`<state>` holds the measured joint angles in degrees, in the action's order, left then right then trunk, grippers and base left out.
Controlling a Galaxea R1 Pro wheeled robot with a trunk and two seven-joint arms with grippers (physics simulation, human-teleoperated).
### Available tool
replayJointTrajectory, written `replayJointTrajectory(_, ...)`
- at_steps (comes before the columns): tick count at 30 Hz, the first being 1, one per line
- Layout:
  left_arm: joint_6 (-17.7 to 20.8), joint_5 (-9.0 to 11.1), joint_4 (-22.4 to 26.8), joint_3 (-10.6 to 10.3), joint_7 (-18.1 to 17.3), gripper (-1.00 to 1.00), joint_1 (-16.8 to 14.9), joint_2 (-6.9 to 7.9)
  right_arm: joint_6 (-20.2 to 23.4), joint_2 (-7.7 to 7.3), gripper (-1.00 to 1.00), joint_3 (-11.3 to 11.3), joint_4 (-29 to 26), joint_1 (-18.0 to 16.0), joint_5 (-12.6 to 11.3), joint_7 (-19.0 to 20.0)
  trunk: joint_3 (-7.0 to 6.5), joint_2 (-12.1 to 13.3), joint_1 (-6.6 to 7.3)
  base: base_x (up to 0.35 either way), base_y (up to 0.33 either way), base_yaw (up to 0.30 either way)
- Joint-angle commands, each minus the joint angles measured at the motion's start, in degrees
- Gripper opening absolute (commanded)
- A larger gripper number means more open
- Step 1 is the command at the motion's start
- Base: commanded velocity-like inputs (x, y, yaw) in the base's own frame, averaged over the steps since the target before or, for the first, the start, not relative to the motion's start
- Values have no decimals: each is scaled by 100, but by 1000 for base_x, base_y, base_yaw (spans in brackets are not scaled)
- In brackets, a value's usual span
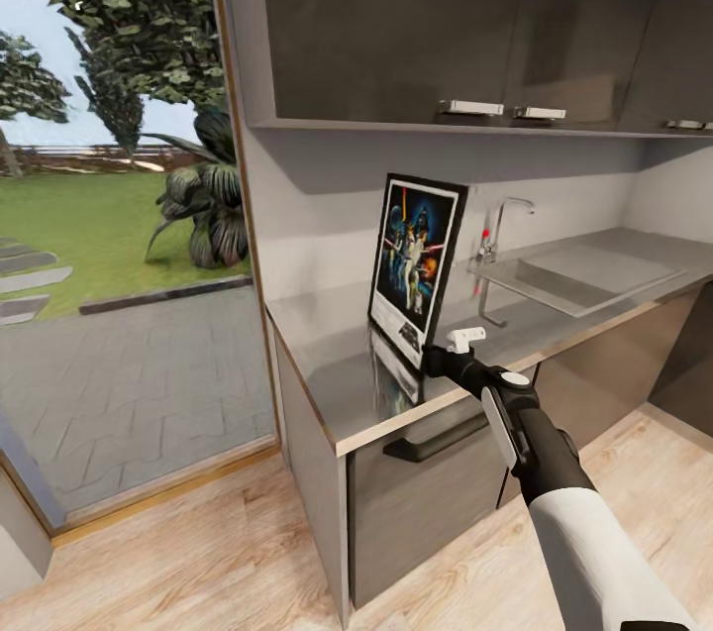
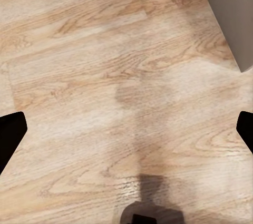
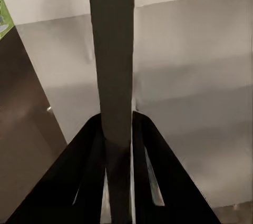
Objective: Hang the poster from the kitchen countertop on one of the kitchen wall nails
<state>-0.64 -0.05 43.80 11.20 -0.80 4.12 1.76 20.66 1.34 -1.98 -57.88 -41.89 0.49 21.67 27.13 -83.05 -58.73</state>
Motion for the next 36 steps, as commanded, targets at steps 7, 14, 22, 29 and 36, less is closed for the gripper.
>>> replayJointTrajectory(7, -7, 1, 13, 5, -8, 100, 1, -1, 43, 7, -100, -21, -12, -3, -24, 34, 5, -3, 0, 0, 0, 0)
replayJointTrajectory(14, -7, 2, 14, 5, -8, 100, 1, -1, 43, 7, -100, -22, -15, -3, -31, 38, 5, -3, 0, 0, 0, 0)
replayJointTrajectory(22, 2, 5, 23, 13, 0, 100, 1, 34, 122, 7, -100, -21, -503, -3, -23, 59, 5, -3, 0, 0, 0, 0)
replayJointTrajectory(29, 2, 5, 23, 14, 0, 100, 1, 34, 130, 7, -100, -22, -544, -3, -23, 62, 5, -3, 0, 0, 0, 0)
replayJointTrajectory(36, 2, 5, 23, 14, 0, 100, 1, 35, 131, 7, -100, -22, -548, -3, -23, 65, 5, -3, 0, -48, 0, 0)
